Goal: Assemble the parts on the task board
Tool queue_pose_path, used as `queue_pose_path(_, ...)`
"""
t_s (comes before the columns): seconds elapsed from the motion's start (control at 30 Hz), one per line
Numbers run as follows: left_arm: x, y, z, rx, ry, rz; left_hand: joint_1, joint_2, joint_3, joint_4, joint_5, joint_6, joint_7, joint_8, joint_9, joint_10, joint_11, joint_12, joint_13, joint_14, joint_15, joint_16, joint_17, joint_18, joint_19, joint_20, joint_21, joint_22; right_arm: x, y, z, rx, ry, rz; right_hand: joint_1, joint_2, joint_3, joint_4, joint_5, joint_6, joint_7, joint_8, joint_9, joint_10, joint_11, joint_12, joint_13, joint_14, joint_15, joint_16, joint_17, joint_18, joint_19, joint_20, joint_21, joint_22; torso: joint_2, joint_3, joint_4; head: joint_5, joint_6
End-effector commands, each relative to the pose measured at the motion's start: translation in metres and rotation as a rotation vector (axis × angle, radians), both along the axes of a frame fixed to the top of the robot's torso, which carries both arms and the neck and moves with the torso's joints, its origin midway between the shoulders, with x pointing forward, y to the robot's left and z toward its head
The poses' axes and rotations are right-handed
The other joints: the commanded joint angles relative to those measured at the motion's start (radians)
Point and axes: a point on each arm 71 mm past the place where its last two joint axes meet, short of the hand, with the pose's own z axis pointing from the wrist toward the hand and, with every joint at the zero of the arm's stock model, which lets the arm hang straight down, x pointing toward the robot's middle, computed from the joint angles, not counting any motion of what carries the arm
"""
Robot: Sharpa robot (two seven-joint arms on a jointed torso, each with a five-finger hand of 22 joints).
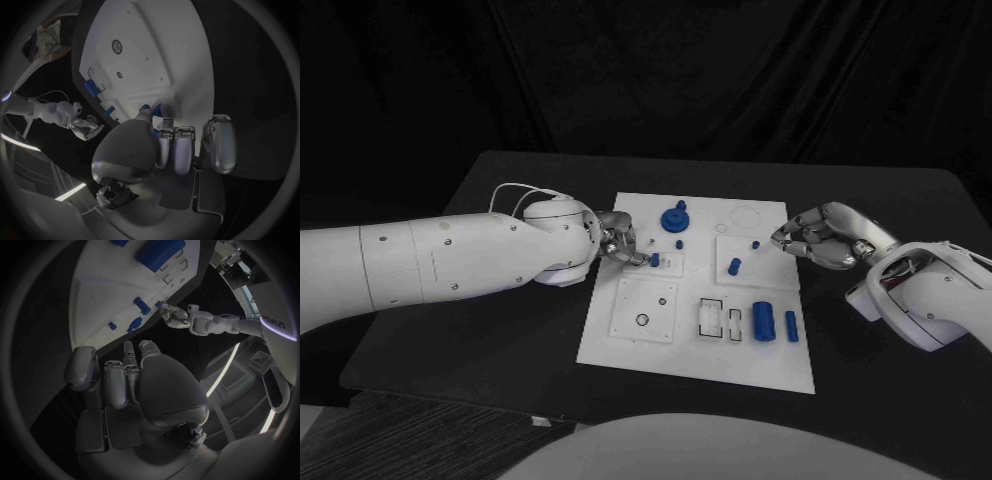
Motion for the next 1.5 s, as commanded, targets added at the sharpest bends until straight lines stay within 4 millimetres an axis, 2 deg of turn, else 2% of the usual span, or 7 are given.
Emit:
queue_pose_path(0.03,-0.003,-0.004,-0.003,-0.017,0.009,-0.027,0.035,-0.001,0.055,-0.006,0.020,-0.001,-0.007,-0.056,-0.027,0.111,-0.004,-0.001,0.254,0.116,-0.002,0.010,0.264,-0.014,-0.001,-0.003,0.000,0.206,-0.001,0.000,-0.002,-0.011,0.017,-0.005,0.024,0.006,0.031,-0.003,0.010,-0.005,0.003,0.017,0.016,0.091,-0.018,-0.009,0.126,0.059,-0.013,-0.015,0.090,-0.009,0.000,-0.004,-0.023,0.155,0.000,-0.0004,0.0002,0.000,0.000)
queue_pose_path(0.23,-0.003,-0.005,-0.004,-0.023,0.007,-0.032,0.106,-0.046,0.134,-0.024,0.019,0.036,-0.018,-0.067,-0.047,0.111,-0.014,-0.001,0.254,0.116,-0.010,0.010,0.264,-0.015,0.003,-0.012,0.007,0.208,-0.001,0.000,-0.002,-0.011,0.018,-0.007,0.026,0.006,0.033,-0.004,0.011,-0.005,0.003,0.017,0.016,0.091,-0.018,-0.010,0.125,0.059,-0.013,-0.017,0.088,-0.008,-0.001,-0.004,-0.028,0.154,0.000,0.0000,0.0003,-0.001,0.000)
queue_pose_path(0.4,-0.003,-0.004,-0.004,-0.024,0.006,-0.032,0.136,-0.110,0.258,-0.026,0.017,0.052,-0.020,-0.081,-0.058,0.111,-0.016,-0.001,0.254,0.116,-0.014,0.010,0.264,-0.016,0.003,-0.015,0.006,0.208,0.000,0.000,-0.003,-0.012,0.019,-0.008,0.027,0.005,0.034,-0.004,0.011,-0.005,0.003,0.017,0.016,0.088,-0.018,-0.012,0.123,0.058,-0.013,-0.018,0.087,-0.008,-0.002,-0.004,-0.031,0.153,0.000,-0.0002,0.0003,-0.001,0.000)
queue_pose_path(0.43,-0.002,-0.004,-0.004,-0.024,0.006,-0.031,0.128,-0.137,0.316,-0.023,0.015,0.056,-0.019,-0.082,-0.057,0.111,-0.015,-0.001,0.254,0.116,-0.013,0.010,0.264,-0.016,0.003,-0.014,0.005,0.208,0.000,0.000,-0.003,-0.013,0.020,-0.008,0.027,0.005,0.034,-0.004,0.011,-0.005,0.003,0.017,0.016,0.088,-0.018,-0.012,0.123,0.058,-0.013,-0.018,0.087,-0.008,-0.002,-0.004,-0.031,0.153,0.000,-0.0002,0.0003,-0.001,0.000)
queue_pose_path(0.73,-0.001,-0.003,-0.001,-0.051,-0.026,-0.022,0.095,-0.201,0.498,-0.050,0.014,0.056,-0.014,-0.077,-0.040,0.111,-0.013,-0.001,0.254,0.116,-0.012,0.010,0.264,-0.016,0.004,-0.014,0.007,0.208,0.000,0.000,-0.004,-0.016,0.026,-0.008,0.028,0.005,0.035,-0.005,0.012,-0.006,0.003,0.017,0.017,0.088,-0.018,-0.013,0.122,0.058,-0.013,-0.020,0.085,-0.007,-0.004,-0.004,-0.036,0.152,0.000,-0.0002,0.0002,0.003,0.000)
queue_pose_path(1.13,-0.006,-0.001,0.011,-0.150,-0.120,-0.029,0.054,-0.230,0.649,-0.099,0.015,0.060,-0.005,-0.062,-0.016,0.111,-0.008,-0.001,0.254,0.116,-0.008,0.010,0.264,-0.017,0.007,-0.011,0.014,0.210,0.000,0.001,-0.004,-0.017,0.031,-0.006,0.031,0.006,0.038,-0.005,0.012,-0.005,0.003,0.018,0.018,0.087,-0.018,-0.014,0.121,0.057,-0.013,-0.023,0.084,-0.006,-0.005,-0.004,-0.039,0.151,0.000,-0.0001,0.0003,0.006,0.000)
queue_pose_path(1.5,0.007,0.006,0.034,-0.073,0.039,-0.077,0.007,-0.238,0.678,-0.100,-0.060,0.059,-0.009,-0.068,-0.016,0.111,-0.009,-0.001,0.254,0.116,-0.007,0.010,0.264,-0.015,0.000,-0.009,0.003,0.207,0.001,0.001,-0.005,-0.019,0.033,-0.007,0.036,0.007,0.043,-0.007,0.013,-0.005,0.003,0.018,0.019,0.087,-0.018,-0.013,0.122,0.057,-0.013,-0.023,0.083,-0.006,-0.006,-0.004,-0.042,0.151,-0.001,0.0004,-0.0005,0.005,0.000)
